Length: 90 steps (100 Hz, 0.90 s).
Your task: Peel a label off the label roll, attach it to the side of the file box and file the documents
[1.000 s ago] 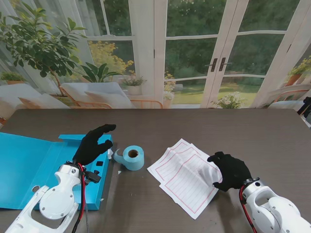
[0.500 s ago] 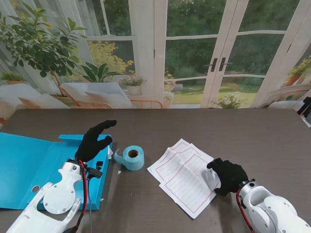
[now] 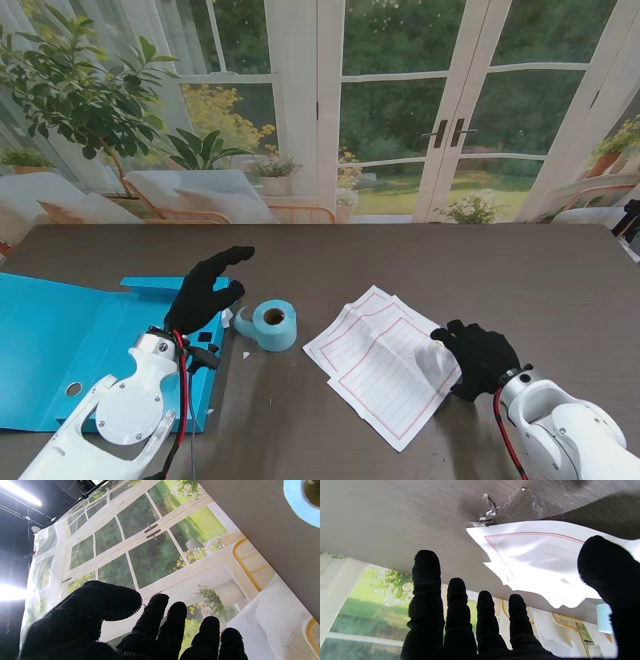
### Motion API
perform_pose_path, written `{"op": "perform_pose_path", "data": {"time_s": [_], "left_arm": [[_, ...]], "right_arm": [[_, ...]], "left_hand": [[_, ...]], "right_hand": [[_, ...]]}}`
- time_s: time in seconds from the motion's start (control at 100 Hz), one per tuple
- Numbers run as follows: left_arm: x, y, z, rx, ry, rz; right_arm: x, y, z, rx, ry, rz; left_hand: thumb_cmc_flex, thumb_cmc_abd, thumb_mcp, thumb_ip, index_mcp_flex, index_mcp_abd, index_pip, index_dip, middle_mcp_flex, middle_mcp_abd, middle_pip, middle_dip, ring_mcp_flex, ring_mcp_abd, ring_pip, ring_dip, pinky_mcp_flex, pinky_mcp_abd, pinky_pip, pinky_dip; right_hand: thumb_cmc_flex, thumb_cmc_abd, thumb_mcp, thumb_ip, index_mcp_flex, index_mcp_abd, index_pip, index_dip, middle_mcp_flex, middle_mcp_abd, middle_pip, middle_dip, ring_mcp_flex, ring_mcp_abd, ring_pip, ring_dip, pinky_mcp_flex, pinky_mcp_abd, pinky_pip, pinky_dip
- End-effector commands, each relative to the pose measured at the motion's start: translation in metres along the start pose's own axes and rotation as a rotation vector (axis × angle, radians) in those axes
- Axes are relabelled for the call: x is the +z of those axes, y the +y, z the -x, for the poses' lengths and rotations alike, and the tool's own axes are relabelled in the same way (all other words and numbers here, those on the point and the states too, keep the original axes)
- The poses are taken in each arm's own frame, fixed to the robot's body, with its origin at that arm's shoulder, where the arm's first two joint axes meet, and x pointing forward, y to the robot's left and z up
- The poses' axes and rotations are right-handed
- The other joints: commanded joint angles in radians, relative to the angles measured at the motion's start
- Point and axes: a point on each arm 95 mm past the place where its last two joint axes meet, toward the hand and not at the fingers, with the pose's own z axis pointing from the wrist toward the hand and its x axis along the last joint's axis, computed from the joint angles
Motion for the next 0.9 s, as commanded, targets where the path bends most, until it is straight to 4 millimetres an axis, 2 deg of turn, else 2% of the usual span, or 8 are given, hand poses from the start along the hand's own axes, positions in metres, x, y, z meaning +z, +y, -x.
{"op": "perform_pose_path", "data": {"time_s": [0.0,0.22,0.29,0.33,0.53,0.65,0.79,0.89], "left_arm": [[0.000,0.004,-0.007,-0.001,0.021,0.022],[-0.001,0.004,-0.005,-0.011,0.018,0.037],[-0.001,0.003,-0.004,-0.016,0.017,0.032],[-0.002,0.003,-0.004,-0.015,0.017,0.028],[-0.004,0.001,-0.004,-0.013,0.021,0.013],[-0.004,0.000,-0.002,-0.005,0.023,0.015],[-0.004,0.000,0.000,-0.011,0.018,0.016],[-0.003,0.000,0.000,-0.009,0.015,0.017]], "right_arm": [[-0.006,-0.002,-0.004,-0.008,0.016,-0.009],[-0.012,-0.006,-0.006,-0.045,0.030,-0.083],[-0.011,-0.009,-0.009,-0.058,0.031,-0.101],[-0.010,-0.009,-0.010,-0.072,0.033,-0.108],[-0.003,-0.015,-0.018,-0.107,0.022,-0.120],[0.005,-0.015,-0.023,-0.122,0.012,-0.097],[0.010,-0.015,-0.023,-0.128,0.016,-0.049],[0.010,-0.015,-0.023,-0.114,0.013,-0.010]], "left_hand": [[-0.005,0.014,0.005,0.002,-0.006,-0.019,-0.018,-0.008,-0.027,-0.016,-0.011,-0.009,-0.006,-0.025,-0.012,-0.008,-0.016,-0.056,-0.030,-0.013],[-0.003,0.016,0.007,0.003,-0.007,-0.018,-0.018,-0.008,-0.030,-0.015,-0.012,-0.009,-0.007,-0.025,-0.012,-0.008,-0.019,-0.058,-0.031,-0.016],[-0.004,0.016,0.007,0.004,-0.008,-0.019,-0.019,-0.009,-0.031,-0.018,-0.012,-0.009,-0.007,-0.026,-0.012,-0.008,-0.019,-0.058,-0.031,-0.016],[-0.004,0.015,0.007,0.004,-0.009,-0.020,-0.019,-0.009,-0.029,-0.016,-0.011,-0.009,-0.005,-0.025,-0.012,-0.008,-0.019,-0.058,-0.030,-0.016],[-0.003,0.014,0.009,0.005,-0.002,-0.020,-0.017,-0.008,-0.025,-0.015,-0.010,-0.008,0.000,-0.022,-0.010,-0.008,-0.017,-0.055,-0.030,-0.016],[-0.003,0.017,0.008,0.004,-0.006,-0.018,-0.018,-0.009,-0.025,-0.014,-0.011,-0.008,0.001,-0.023,-0.011,-0.007,-0.017,-0.055,-0.029,-0.017],[-0.005,0.024,0.005,0.002,-0.006,-0.018,-0.019,-0.009,-0.024,-0.010,-0.011,-0.009,0.002,-0.020,-0.011,-0.007,-0.018,-0.054,-0.030,-0.017],[-0.007,0.030,0.001,-0.002,-0.006,-0.018,-0.020,-0.009,-0.024,-0.010,-0.011,-0.009,0.002,-0.020,-0.011,-0.007,-0.017,-0.053,-0.029,-0.017]], "right_hand": [[-0.031,-0.059,0.019,-0.030,-0.045,0.027,-0.026,0.015,-0.039,-0.003,0.005,0.004,-0.034,-0.007,-0.005,-0.009,-0.613,-0.010,-0.020,-0.001],[-0.032,-0.104,0.042,-0.039,-0.053,0.058,-0.176,0.037,-0.044,0.003,-0.048,-0.015,-0.051,-0.013,-0.021,-0.011,-0.617,-0.020,-0.032,-0.001],[-0.031,-0.116,0.051,-0.042,-0.056,0.063,-0.248,0.103,-0.045,0.005,-0.068,-0.019,-0.056,-0.016,-0.018,-0.010,-0.616,-0.021,-0.033,0.001],[-0.030,-0.120,0.053,-0.042,-0.044,0.066,-0.334,0.231,-0.042,0.005,-0.077,-0.020,-0.054,-0.016,-0.017,-0.012,-0.614,-0.024,-0.033,0.001],[-0.018,-0.120,0.062,-0.039,-0.036,0.068,-0.347,0.285,-0.041,0.008,-0.044,-0.001,-0.032,-0.013,-0.008,-0.010,-0.597,-0.020,-0.021,0.003],[0.007,-0.089,0.054,-0.028,-0.025,0.051,-0.245,0.328,-0.027,0.008,0.006,0.012,0.000,-0.009,0.011,-0.005,-0.583,-0.021,0.001,-0.004],[0.031,0.007,0.033,-0.010,-0.029,0.032,0.013,0.162,0.047,0.003,0.016,0.006,0.056,-0.003,0.033,-0.002,-0.556,-0.016,0.043,-0.028],[0.034,0.075,0.021,-0.002,-0.016,0.003,0.130,0.129,0.097,-0.003,0.018,0.003,0.096,-0.001,0.042,0.001,-0.538,-0.011,0.062,-0.034]]}}
